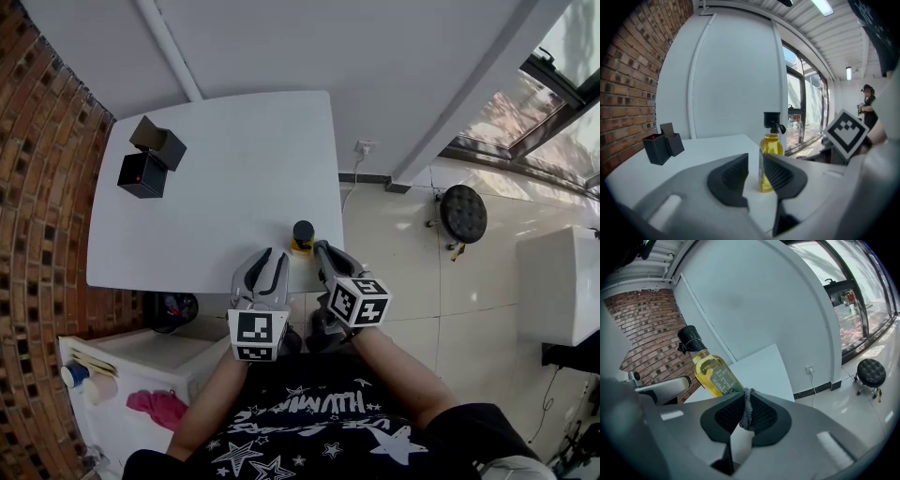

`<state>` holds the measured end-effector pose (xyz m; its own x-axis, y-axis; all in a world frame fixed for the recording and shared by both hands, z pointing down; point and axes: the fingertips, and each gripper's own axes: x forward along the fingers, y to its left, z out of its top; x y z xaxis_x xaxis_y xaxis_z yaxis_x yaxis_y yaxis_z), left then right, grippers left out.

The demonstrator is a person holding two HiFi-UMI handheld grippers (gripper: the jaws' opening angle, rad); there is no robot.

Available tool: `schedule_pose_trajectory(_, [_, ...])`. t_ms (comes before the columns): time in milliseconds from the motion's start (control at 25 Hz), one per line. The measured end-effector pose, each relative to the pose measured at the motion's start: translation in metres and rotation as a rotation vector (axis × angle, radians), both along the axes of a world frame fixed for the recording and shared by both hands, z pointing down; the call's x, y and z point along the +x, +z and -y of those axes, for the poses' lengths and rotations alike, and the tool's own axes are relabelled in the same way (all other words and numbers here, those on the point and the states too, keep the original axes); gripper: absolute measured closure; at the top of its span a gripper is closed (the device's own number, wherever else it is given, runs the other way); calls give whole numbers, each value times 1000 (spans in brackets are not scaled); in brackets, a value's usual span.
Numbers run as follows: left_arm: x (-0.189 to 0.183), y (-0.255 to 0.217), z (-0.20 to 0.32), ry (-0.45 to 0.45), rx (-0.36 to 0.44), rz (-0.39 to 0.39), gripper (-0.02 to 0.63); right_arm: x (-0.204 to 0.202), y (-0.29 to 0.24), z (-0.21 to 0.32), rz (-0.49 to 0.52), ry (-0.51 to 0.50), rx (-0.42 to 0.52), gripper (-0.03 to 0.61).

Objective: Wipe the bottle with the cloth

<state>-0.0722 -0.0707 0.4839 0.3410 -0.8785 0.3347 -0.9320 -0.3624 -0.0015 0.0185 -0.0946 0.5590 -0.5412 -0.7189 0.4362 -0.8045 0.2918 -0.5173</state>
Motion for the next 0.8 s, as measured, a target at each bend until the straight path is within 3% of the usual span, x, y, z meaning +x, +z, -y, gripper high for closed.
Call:
schedule_pose_trajectory(320, [34, 16, -3, 48, -49, -1, 256, 9, -9, 4, -4, -13, 27, 541])
schedule_pose_trajectory(720, [44, 26, 33, -73, -71, 113, 258, 32, -10, 8, -3, -1, 30, 541])
schedule_pose_trajectory(800, [45, 24, 38, -62, -70, 120, 293, 34, -10, 9, -1, 0, 32, 541])
